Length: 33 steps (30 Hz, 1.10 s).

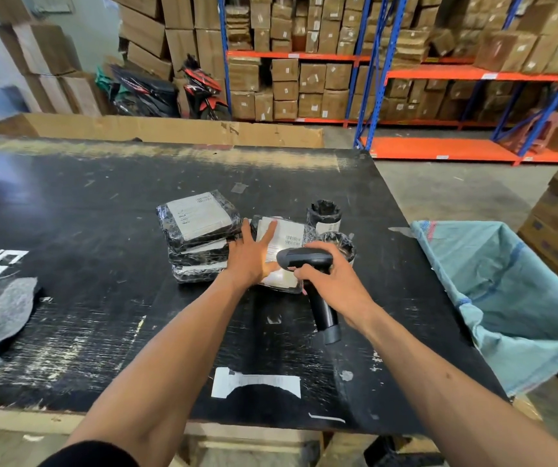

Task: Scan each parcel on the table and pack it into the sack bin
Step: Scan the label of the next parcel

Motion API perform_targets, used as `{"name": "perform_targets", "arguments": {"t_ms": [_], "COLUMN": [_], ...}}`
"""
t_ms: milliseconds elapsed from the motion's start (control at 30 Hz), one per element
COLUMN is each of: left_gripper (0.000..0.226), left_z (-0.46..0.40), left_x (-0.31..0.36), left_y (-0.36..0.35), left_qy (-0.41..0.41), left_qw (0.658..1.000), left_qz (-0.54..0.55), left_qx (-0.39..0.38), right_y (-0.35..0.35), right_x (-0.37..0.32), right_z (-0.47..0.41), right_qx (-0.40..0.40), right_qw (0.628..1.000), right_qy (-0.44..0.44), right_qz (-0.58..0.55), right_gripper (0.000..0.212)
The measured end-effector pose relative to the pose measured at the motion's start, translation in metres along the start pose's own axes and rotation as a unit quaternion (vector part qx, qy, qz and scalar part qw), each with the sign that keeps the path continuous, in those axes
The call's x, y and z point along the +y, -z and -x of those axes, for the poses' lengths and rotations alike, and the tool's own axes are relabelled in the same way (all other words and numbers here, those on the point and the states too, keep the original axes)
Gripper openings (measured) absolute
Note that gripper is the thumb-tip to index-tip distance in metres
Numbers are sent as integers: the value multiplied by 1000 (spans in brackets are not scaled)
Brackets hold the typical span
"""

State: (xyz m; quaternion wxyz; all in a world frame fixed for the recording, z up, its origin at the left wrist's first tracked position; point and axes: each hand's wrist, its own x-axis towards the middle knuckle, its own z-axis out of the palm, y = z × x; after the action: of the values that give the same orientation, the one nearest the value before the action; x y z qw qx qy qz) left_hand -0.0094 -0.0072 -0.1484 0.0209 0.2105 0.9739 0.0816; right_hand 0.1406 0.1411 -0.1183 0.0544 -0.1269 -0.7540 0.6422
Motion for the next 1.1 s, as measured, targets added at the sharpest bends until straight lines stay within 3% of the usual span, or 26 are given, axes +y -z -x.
{"name": "perform_targets", "arguments": {"t_ms": [200,333,467,600,700,833,1100], "left_gripper": [129,128,115,111,82,42,34], "left_z": [-13,-19,-22,-27,-19,-7,24], "left_x": [1,7,9,3,7,3,-30], "left_y": [10,5,3,-7,-6,-10,-13], "left_qy": [28,75,53,21,29,64,5], "left_qw": [999,985,963,935,897,854,811], "left_qz": [17,142,260,353,440,511,577], "left_qx": [-40,-70,-48,-33,-18,72,99], "right_y": [-1,3,7,13,13,11,10], "right_x": [-8,-12,-7,-2,-2,1,0], "right_z": [10,14,10,8,7,5,1], "right_qx": [-12,19,59,32,18,31,58], "right_qw": [991,994,991,989,988,989,993], "right_qy": [-45,-25,-16,-19,-15,-9,-3], "right_qz": [-122,-100,-118,-141,-152,-142,-101], "right_gripper": [37,23,22,29,31,28,26]}}
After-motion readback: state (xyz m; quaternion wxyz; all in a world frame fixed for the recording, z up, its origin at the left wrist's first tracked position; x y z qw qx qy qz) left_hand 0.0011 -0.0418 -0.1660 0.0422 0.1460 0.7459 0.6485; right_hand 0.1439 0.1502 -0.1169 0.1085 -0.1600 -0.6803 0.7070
